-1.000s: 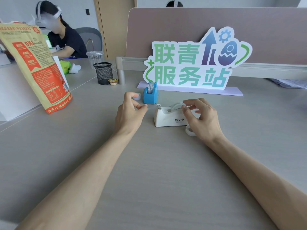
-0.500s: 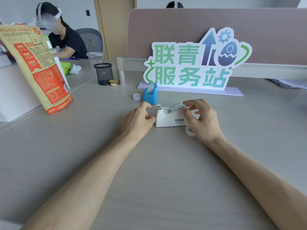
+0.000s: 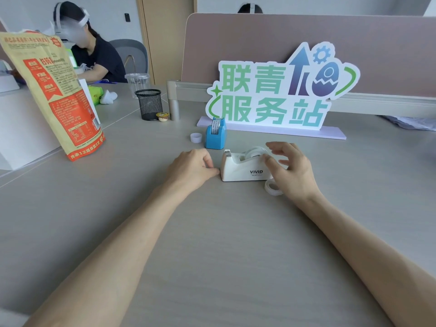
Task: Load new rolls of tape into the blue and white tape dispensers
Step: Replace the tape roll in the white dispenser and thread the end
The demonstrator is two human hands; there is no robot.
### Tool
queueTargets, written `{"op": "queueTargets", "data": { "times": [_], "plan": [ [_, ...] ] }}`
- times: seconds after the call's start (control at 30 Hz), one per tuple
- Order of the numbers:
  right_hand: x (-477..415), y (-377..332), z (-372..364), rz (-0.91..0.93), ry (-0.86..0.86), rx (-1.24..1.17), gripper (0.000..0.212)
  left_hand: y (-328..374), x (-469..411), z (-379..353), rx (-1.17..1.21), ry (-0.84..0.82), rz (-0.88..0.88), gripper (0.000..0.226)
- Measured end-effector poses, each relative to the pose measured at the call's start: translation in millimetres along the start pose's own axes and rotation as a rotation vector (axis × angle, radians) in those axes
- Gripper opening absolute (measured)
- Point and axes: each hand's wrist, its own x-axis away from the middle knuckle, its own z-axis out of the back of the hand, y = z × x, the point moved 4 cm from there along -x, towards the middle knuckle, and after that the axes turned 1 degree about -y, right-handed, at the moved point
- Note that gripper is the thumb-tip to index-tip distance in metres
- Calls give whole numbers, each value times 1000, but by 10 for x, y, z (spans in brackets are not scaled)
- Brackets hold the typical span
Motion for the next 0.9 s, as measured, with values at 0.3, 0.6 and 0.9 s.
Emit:
{"op": "queueTargets", "data": {
  "times": [0.3, 0.6, 0.9],
  "plan": [
    [-65, 140, -60, -261, -113, -197, 36, 249, 151, 89, 453, -302, 22, 45],
    [-1, 59, -11, -184, -113, -148, 27, 292, 177, -157, 384, -396, -81, 48],
    [-13, 106, -84, -220, -247, -156, 36, 265, 90, -432, 300, -235, -187, 58]
  ]
}}
